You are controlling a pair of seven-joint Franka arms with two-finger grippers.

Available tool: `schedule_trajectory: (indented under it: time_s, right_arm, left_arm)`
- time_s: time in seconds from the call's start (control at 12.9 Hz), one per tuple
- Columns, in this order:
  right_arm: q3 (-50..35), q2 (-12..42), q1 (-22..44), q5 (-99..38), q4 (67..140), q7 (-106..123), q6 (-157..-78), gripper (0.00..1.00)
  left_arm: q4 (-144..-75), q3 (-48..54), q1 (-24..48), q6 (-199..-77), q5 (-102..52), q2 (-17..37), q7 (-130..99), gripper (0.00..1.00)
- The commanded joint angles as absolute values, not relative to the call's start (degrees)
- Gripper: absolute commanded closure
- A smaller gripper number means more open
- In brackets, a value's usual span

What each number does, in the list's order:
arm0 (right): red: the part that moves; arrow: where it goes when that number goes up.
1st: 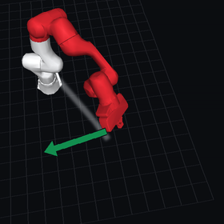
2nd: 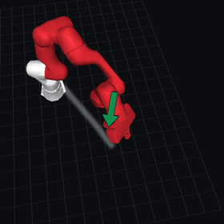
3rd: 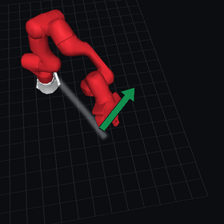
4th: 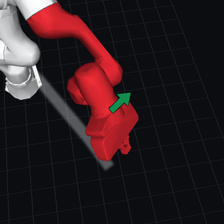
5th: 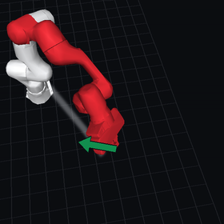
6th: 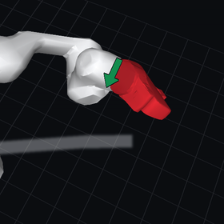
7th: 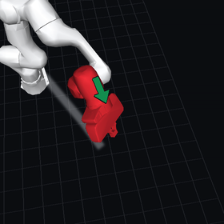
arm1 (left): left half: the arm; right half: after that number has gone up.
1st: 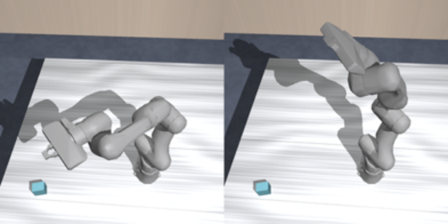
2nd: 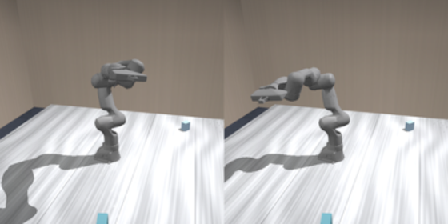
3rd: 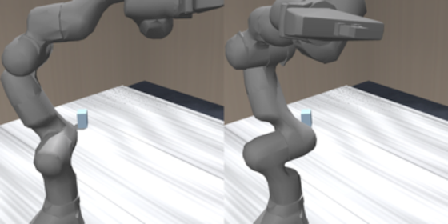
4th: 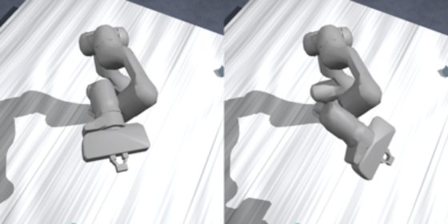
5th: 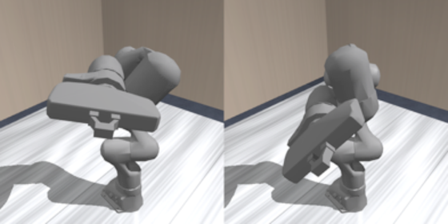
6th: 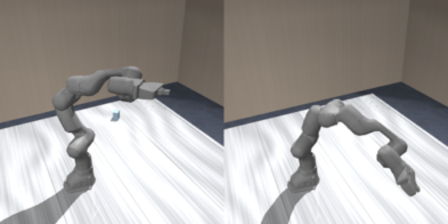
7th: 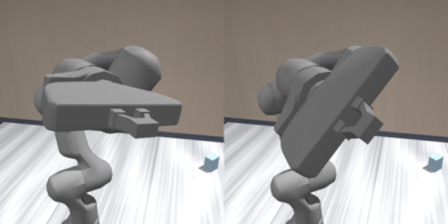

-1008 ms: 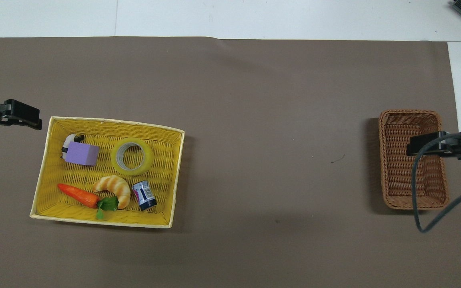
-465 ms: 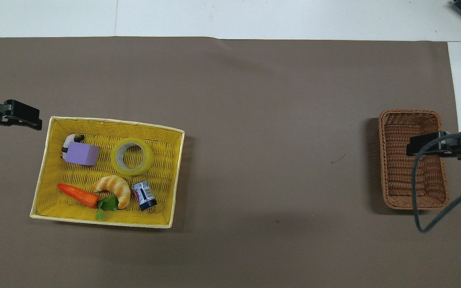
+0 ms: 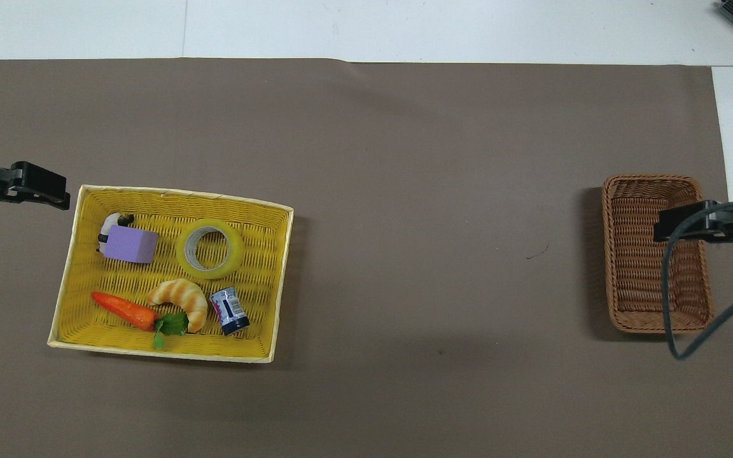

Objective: Move tape to another basket

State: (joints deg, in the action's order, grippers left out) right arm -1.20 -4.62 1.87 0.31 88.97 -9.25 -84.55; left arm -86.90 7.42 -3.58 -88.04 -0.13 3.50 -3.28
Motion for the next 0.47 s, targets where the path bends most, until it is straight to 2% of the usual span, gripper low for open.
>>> schedule_trajectory:
  time_s: [0.0, 0.39]
  right_arm:
    - [-1.67, -3.43, 1.58, 0.09, 86.92, -8.09, -83.06, 0.00]
    - [-1.49, -3.52, 0.88, -0.53, 86.84, -7.65, -82.97, 0.00]
  left_arm:
    - [-91.05, 7.56, -4.39, -90.96, -1.05, 0.62, -0.89, 0.00]
    - [-92.02, 7.56, -5.10, -91.14, -1.05, 0.26, -0.18, 0.00]
